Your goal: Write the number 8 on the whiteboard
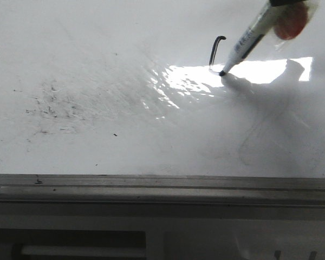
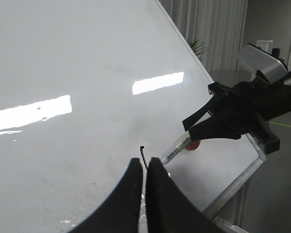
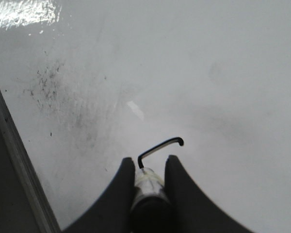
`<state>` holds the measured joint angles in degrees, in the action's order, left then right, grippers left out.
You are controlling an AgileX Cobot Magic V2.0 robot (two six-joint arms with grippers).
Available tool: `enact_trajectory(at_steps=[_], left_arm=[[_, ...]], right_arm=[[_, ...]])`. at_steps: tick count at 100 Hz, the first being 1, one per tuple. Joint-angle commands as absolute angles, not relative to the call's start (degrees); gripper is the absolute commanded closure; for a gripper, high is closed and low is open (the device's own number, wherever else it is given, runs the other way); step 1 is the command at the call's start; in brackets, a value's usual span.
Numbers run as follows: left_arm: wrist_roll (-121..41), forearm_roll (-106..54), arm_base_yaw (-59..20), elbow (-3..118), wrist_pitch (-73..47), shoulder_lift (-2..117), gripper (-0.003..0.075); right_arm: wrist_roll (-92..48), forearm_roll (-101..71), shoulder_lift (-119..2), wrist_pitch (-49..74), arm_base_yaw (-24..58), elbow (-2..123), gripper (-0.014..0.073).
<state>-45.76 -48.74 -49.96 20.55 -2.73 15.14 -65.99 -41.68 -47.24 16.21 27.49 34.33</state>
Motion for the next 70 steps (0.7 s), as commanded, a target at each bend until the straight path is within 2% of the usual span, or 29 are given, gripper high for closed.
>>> enact_trajectory(at_steps=[1, 14, 30, 70], left_arm=[[-45.4, -49.4, -49.8, 22.1, -1.0, 15.7, 0.0741], [-45.4, -49.4, -49.8, 22.1, -0.9, 15.7, 0.0741], [-45.4, -49.4, -49.8, 22.1, -0.9, 15.7, 0.0741], [-45.4, -49.4, -49.8, 22.1, -0.9, 15.7, 0.0741]], right_arm=[[-66.6, -39.0, -46.3, 15.1, 22.6, 35.5, 0.0636], [-66.6, -38.6, -44.2, 22.6, 17.2, 35.3, 0.0636], [-65.6, -39.4, -43.8, 26.3, 18.4, 34.0, 0.0636], [-65.8, -41.0, -47.5, 21.7, 22.7, 36.3, 0.0636]])
